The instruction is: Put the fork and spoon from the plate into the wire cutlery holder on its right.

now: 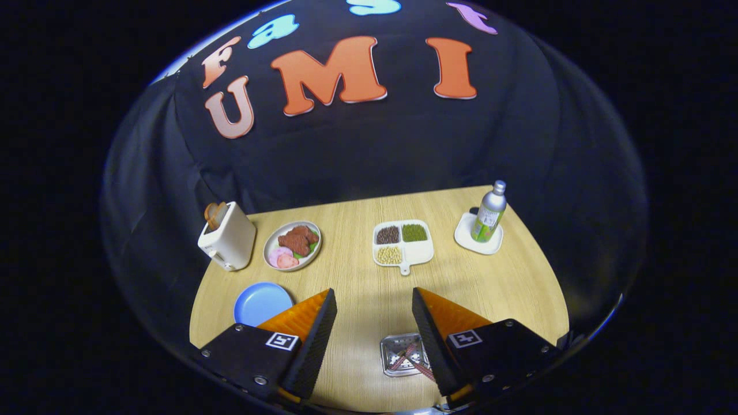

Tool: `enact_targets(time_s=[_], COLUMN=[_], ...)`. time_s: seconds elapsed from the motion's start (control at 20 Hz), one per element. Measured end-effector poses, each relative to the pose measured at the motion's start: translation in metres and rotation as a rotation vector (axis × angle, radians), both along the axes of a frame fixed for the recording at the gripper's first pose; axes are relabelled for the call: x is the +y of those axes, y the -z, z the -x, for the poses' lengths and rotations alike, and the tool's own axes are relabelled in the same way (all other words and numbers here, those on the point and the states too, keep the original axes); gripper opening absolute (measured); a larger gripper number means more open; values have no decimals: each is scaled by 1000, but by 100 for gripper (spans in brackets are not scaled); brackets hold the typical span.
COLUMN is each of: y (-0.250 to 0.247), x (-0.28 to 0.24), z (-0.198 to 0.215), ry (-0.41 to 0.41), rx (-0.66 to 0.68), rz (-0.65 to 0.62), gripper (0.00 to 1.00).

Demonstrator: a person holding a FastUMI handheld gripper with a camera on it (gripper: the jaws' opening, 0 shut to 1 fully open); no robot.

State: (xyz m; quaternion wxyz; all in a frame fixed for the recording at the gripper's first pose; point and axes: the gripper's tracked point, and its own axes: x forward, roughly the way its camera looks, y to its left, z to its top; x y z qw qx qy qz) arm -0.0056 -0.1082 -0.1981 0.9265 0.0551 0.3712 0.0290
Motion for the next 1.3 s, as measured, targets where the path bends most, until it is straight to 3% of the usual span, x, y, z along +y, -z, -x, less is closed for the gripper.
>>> enact_targets(time_s=[0.65,1.0,1.3], y=[-170,-207,-218], x=[30,37,42], z=[-41,-46,-46], ry=[33,71,71], rx=[-550,-672,-697], rz=[65,70,57], gripper=[85,97,97])
